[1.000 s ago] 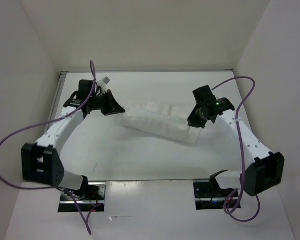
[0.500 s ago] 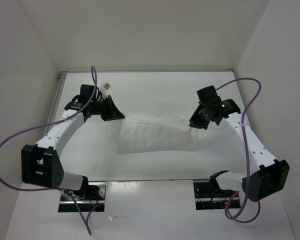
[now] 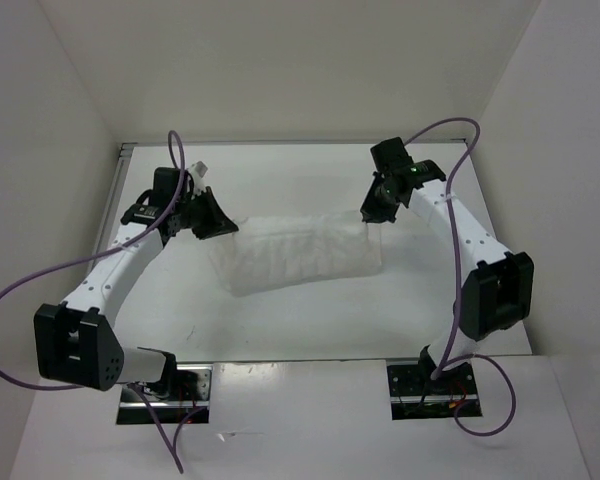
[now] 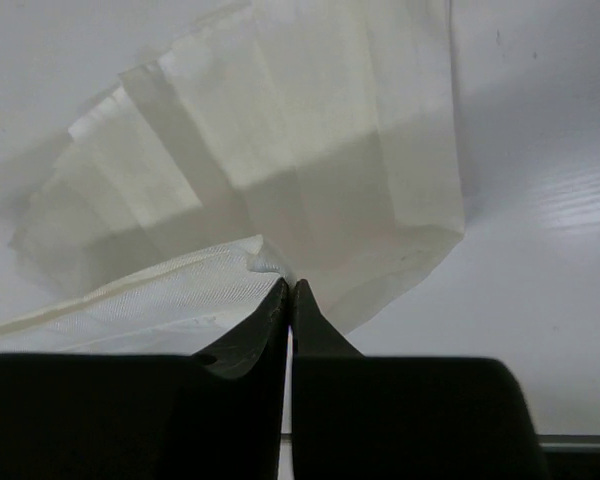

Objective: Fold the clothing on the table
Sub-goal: Fold the skirt

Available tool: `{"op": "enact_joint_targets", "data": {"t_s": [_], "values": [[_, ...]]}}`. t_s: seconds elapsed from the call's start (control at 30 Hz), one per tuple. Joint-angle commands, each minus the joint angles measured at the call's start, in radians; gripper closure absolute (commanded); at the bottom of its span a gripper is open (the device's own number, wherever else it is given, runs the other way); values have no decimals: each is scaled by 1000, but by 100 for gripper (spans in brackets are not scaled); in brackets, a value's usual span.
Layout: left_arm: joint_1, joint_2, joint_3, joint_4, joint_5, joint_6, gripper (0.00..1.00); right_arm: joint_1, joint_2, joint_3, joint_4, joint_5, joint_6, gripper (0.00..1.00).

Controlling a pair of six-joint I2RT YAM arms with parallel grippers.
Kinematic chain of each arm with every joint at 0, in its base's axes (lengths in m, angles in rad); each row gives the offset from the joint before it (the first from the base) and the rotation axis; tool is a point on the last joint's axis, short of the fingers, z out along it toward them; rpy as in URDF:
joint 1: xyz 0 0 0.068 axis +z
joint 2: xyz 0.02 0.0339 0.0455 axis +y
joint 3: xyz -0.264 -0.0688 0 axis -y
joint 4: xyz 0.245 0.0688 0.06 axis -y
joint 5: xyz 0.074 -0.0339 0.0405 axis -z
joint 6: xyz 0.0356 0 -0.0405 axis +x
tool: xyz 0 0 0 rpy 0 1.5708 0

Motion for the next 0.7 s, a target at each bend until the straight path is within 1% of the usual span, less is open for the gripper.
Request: {"op": "enact_joint_targets", "data": {"t_s": [0.0, 0.07, 0.2, 0.3, 0.37, 0.43, 0.53, 0.6, 0.67], "values": [[30, -78, -31, -37, -132, -28, 100, -33, 50, 99, 22, 108, -81, 100], [30, -90, -42, -48, -160, -38, 100, -33, 99, 143, 31, 99, -91, 100], [30, -99, -42, -45, -160, -38, 100, -33, 144, 190, 31, 59, -111, 100], [30, -99, -42, -22, -151, -14, 100, -33, 115, 190, -21, 50, -111, 100], [30, -99, -28, -22, -133, 4, 100, -15, 64, 147, -31, 39, -111, 100], [30, -108, 1, -32, -110, 15, 100, 29, -35, 115, -66, 4, -111, 100], [30, -145, 20, -55, -68, 24, 100, 80, -175, 24, -107, -53, -102, 100], [30, -177, 20, -86, -48, 24, 100, 89, -271, -13, -118, -112, -91, 100], [30, -212, 7, -115, -39, 24, 100, 99, -325, -66, -118, -145, -66, 100]]}}
